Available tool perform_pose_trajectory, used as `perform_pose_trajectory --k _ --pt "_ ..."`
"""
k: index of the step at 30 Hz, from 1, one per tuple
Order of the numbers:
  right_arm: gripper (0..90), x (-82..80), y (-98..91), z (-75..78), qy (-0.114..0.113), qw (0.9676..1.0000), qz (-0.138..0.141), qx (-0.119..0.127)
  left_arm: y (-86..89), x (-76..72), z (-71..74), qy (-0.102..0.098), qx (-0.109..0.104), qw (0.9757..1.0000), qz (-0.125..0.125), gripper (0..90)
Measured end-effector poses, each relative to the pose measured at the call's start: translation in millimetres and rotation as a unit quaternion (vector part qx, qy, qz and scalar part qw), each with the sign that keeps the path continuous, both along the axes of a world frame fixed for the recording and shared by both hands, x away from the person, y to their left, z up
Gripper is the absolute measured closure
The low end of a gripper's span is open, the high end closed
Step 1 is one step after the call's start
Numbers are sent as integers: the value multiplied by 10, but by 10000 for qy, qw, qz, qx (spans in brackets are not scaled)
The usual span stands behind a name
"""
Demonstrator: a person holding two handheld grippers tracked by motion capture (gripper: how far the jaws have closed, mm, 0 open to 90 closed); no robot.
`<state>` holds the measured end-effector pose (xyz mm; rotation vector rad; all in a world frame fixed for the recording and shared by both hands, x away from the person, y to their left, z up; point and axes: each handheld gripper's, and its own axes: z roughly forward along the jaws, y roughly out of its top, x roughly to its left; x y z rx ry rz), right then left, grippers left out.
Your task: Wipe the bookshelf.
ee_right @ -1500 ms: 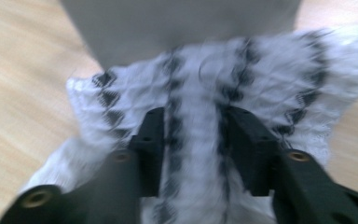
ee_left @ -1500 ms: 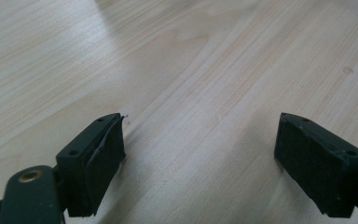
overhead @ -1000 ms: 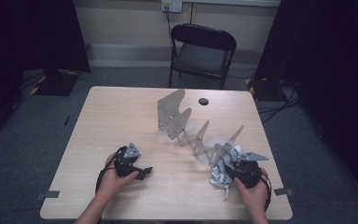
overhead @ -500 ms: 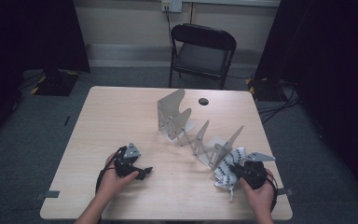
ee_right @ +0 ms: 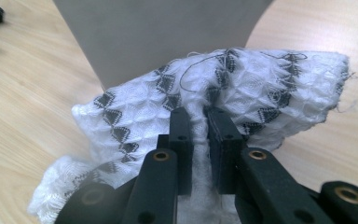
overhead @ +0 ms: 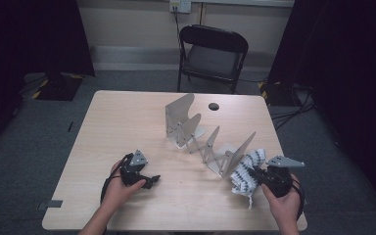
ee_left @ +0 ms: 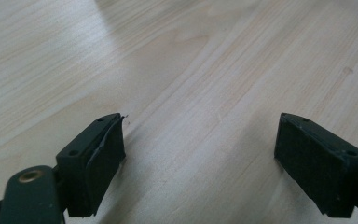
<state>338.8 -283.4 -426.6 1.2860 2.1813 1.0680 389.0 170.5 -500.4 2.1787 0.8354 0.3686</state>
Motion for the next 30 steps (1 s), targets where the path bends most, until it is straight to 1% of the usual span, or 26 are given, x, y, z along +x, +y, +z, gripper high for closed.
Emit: perform_pose_trajectory --k 3,8,10,12,14,18,23,30 --pt "814 6 16 147 -122 9999 51 -18 0 0 0 0 -1 10000 1 156" --pt "814 18 45 529 -471 9988 128 63 0 0 0 -1 3 10000 1 156" --pt "813 30 58 633 -568 9983 151 68 2 1 1 -1 13 10000 -6 156" --pt "813 68 75 698 -607 9980 158 -13 0 0 0 0 4 10000 -2 156" --pt "813 112 91 689 -591 9981 169 -62 2 1 1 -2 18 10000 -9 156" --pt "813 189 99 583 -487 9986 165 -110 0 0 0 4 -4 10000 5 156" --pt "812 249 86 376 -306 9993 138 -140 0 1 0 2 1 10000 1 156" --pt "811 272 102 99 -109 9998 109 -114 0 1 0 2 2 10000 -1 156"
